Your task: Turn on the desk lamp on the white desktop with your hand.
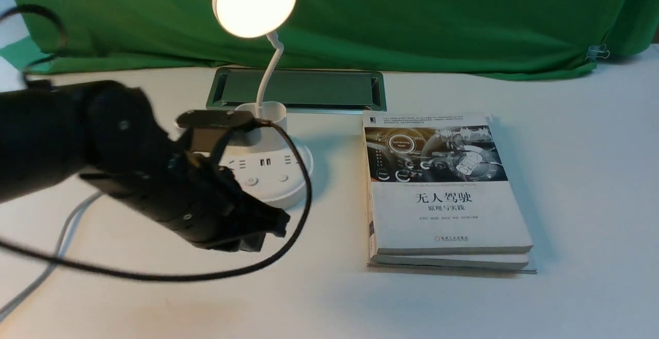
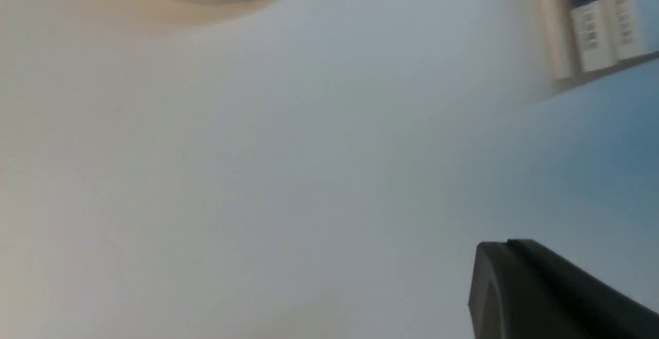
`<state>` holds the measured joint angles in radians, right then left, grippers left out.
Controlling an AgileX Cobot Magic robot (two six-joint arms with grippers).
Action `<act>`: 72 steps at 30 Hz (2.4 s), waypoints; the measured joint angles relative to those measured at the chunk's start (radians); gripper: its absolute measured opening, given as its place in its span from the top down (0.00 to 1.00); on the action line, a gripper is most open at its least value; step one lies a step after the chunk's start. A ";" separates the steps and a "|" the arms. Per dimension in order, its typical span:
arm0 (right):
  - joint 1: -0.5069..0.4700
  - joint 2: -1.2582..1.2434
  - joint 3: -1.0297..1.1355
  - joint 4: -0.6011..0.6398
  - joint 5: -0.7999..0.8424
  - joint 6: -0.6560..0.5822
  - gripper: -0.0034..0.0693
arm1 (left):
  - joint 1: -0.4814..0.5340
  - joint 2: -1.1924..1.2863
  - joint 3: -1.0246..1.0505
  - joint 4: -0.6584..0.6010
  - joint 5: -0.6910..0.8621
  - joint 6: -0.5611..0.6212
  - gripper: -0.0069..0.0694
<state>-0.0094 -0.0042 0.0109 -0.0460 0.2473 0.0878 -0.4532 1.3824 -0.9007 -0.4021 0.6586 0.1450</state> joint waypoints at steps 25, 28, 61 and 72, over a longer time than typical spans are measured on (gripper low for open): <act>0.000 0.000 0.000 0.000 0.000 0.000 0.62 | 0.000 -1.269 0.651 0.190 -0.347 0.138 0.91; 0.000 0.000 0.000 0.000 0.000 0.000 0.62 | 0.000 -1.277 0.662 0.229 -0.305 0.138 0.91; 0.000 0.000 0.000 0.000 0.000 0.000 0.63 | 0.366 -1.385 0.906 0.286 -0.400 -0.038 0.91; 0.000 0.000 0.000 0.000 -0.001 0.000 0.63 | 0.366 -1.385 0.906 0.285 -0.405 -0.038 0.91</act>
<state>-0.0094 -0.0042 0.0109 -0.0460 0.2459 0.0878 -0.0873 -0.0025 0.0051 -0.1170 0.2537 0.1066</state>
